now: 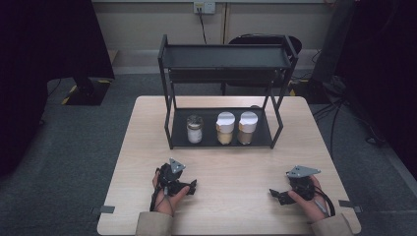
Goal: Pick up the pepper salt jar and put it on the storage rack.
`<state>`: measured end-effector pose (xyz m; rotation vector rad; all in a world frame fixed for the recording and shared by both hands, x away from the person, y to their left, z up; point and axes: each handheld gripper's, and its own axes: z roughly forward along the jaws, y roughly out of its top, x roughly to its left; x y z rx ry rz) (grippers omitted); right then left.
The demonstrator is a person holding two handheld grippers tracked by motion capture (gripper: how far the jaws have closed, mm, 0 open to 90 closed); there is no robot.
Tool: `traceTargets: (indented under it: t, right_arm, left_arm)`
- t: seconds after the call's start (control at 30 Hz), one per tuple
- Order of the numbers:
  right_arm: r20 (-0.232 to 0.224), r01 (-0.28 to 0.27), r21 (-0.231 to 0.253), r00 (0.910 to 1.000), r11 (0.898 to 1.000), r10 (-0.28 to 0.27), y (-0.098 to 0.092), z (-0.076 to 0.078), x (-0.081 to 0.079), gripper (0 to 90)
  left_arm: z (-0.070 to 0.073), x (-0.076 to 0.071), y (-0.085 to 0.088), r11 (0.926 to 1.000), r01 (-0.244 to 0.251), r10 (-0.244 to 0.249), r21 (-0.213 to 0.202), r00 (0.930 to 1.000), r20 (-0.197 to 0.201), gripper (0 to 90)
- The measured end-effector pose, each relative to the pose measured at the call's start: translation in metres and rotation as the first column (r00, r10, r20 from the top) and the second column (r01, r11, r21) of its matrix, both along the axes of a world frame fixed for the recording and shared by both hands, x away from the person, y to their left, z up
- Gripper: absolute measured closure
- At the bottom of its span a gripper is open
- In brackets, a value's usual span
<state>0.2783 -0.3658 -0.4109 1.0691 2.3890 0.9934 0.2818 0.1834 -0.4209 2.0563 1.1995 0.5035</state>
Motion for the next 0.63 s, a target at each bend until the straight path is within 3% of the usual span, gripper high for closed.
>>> traceTargets:
  t: [0.63]
  right_arm:
    - [-0.001,-0.008,-0.002,1.0000,1.000,0.008,-0.0008,-0.0002,0.0003,0.0]
  left_arm:
    - [0.0000,0.0000,0.0000,1.0000,0.000,0.000,0.000,1.0000,0.000,0.1]
